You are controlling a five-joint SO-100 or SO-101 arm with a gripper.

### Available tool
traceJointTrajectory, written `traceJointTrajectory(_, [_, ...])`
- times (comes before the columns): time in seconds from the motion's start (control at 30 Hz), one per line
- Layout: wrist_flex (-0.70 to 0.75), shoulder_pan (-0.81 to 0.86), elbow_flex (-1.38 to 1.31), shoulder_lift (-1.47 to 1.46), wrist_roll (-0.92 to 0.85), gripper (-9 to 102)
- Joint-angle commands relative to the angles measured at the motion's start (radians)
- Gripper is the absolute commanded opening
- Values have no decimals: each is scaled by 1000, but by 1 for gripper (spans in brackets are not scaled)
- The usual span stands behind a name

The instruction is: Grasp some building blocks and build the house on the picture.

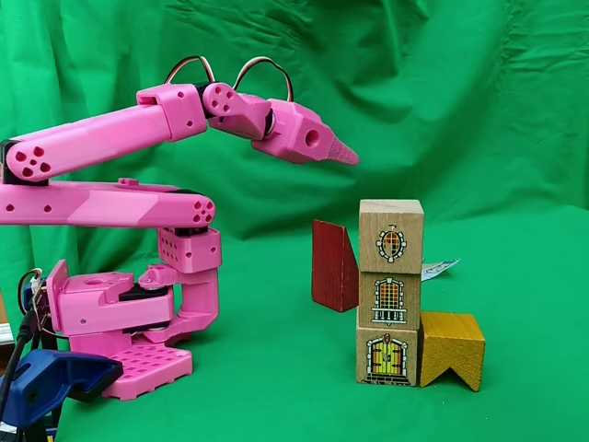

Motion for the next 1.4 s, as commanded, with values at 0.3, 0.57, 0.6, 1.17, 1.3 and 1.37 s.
traceJointTrajectory(0.3, [-17,-8,9,20,-100,-1])
traceJointTrajectory(0.57, [-17,-8,123,146,-215,-1])
traceJointTrajectory(0.6, [-17,-8,124,147,-213,-1])
traceJointTrajectory(1.17, [-14,-8,158,207,-215,5])
traceJointTrajectory(1.3, [-15,0,158,207,-212,12])
traceJointTrajectory(1.37, [-11,3,160,207,-212,15])
